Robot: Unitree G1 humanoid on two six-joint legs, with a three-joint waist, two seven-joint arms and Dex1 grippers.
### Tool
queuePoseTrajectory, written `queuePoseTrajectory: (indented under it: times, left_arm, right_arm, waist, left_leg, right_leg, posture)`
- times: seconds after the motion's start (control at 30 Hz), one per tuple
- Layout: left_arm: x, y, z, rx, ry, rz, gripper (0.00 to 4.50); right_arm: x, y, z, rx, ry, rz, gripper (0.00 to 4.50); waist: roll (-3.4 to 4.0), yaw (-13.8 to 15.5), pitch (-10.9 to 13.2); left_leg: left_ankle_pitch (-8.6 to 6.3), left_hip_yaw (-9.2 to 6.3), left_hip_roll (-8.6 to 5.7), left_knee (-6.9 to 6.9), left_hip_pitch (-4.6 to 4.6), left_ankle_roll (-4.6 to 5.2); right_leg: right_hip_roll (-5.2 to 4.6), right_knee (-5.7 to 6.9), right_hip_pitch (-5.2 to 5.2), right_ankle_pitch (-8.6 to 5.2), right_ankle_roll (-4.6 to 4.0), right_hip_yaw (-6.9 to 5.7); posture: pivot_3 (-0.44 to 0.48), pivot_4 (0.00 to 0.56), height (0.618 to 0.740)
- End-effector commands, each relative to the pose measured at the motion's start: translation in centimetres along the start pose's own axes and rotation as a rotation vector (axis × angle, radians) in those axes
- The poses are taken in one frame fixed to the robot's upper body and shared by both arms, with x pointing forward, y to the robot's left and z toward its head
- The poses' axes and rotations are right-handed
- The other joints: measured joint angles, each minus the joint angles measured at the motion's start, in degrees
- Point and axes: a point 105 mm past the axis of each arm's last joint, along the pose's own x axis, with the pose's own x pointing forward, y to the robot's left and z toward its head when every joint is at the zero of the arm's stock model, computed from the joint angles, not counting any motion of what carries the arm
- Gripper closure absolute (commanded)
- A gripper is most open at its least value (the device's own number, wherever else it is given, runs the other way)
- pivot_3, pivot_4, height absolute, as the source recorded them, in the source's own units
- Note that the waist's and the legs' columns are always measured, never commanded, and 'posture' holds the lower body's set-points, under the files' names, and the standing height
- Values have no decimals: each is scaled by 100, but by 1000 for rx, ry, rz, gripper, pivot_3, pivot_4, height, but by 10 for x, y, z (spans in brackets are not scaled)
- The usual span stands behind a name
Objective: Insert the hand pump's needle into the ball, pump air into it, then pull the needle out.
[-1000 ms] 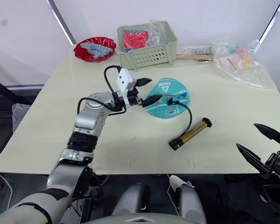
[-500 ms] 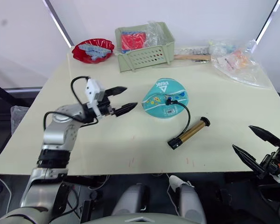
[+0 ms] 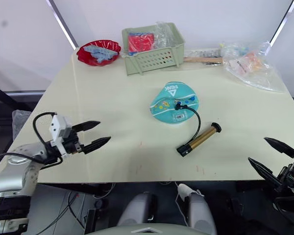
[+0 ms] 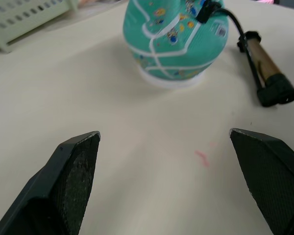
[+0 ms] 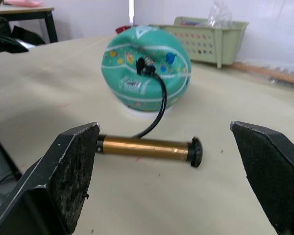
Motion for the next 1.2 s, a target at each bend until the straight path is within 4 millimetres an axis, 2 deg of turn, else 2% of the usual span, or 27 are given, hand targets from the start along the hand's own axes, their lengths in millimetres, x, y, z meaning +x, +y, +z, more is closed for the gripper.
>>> queuePoseTrajectory:
  times: [0.03, 0.47, 0.67, 0.9, 1.1, 1.2]
  left_arm:
    - [-14, 1, 12, 45, -30, 18, 31]
    - [-16, -12, 8, -1, -48, -3, 31]
    - [-9, -33, 11, 0, -20, -96, 31]
    - [13, -67, 25, 27, 5, -267, 31]
    - [31, -81, 32, 54, 15, -344, 31]
    - [58, -94, 43, 87, -19, -405, 31]
  right_arm:
    - [-8, -7, 9, -57, -2, -7, 0]
    - [-8, -19, 0, -81, 34, -26, 0]
    - [-8, -13, -2, -69, 42, 9, 0]
    - [-5, -1, 1, -53, 28, 67, 0]
    - [-1, 4, 2, -55, 29, 92, 0]
    - [3, 3, 2, -62, 23, 93, 0]
  waist:
    - [2, 6, 1]
    - [3, 0, 3]
    - [4, 0, 4]
    - [7, 1, 8]
    - [14, -5, 11]
    - [13, 26, 15]
  left_leg:
    - [0, 1, -1, 0, 0, 0]
    - [0, 15, 0, -3, -4, 0]
    - [-1, 18, 0, -4, -3, 0]
    - [-1, 19, 0, -4, -2, 0]
    - [-1, 20, 0, -4, -1, 0]
    - [-1, 23, 0, -4, -2, 0]
  right_leg:
    - [-3, 0, 0, 0, 0, 0]
    - [-5, -1, -9, -1, 2, 7]
    - [-6, -1, -9, -1, 2, 10]
    - [-6, 0, -9, -2, 5, 11]
    - [1, 0, -9, -2, 5, 12]
    - [5, 0, -10, -2, 6, 15]
  posture:
    - [0, 150, 738]
    - [0, 150, 738]
    - [0, 150, 738]
    - [0, 150, 738]
    - [0, 150, 738]
    - [0, 150, 738]
